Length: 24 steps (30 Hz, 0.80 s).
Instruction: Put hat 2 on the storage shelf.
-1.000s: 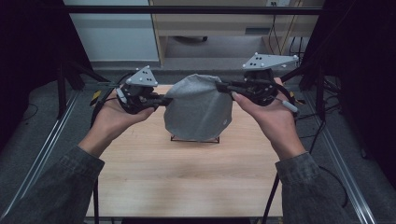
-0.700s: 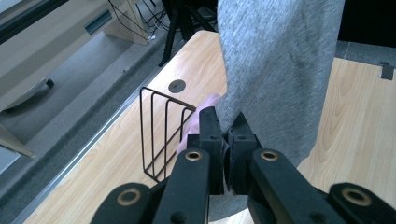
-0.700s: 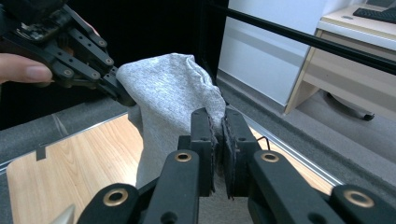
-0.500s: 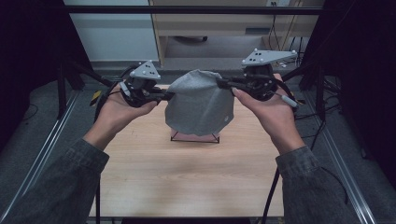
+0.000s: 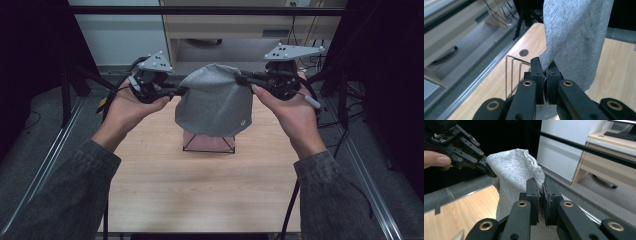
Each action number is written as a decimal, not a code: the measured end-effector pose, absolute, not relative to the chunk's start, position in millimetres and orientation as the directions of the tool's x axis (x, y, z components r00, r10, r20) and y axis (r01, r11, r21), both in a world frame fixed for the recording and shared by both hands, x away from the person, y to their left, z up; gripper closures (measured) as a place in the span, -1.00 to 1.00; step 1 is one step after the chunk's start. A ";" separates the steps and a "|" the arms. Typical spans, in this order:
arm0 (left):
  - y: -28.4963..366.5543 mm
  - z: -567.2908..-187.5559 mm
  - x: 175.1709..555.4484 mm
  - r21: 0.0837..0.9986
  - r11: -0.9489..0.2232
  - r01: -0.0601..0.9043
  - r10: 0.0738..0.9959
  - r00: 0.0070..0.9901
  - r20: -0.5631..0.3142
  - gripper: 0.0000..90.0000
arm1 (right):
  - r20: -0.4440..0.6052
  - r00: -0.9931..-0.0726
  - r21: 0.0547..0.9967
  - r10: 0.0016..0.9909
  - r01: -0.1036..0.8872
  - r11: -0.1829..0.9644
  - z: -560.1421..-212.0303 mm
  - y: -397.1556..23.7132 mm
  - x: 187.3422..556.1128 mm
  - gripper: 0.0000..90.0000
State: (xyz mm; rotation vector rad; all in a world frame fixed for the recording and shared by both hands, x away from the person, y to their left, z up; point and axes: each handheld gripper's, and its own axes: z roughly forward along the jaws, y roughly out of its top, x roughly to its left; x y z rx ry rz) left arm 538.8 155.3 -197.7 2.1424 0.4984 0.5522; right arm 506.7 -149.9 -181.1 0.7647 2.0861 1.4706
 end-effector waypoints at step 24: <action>143.7 -189.6 598.4 0.872 -0.462 0.162 0.627 0.755 0.192 0.94 | -0.009 -0.682 0.979 0.731 0.143 0.145 -181.5 -161.0 569.8 0.88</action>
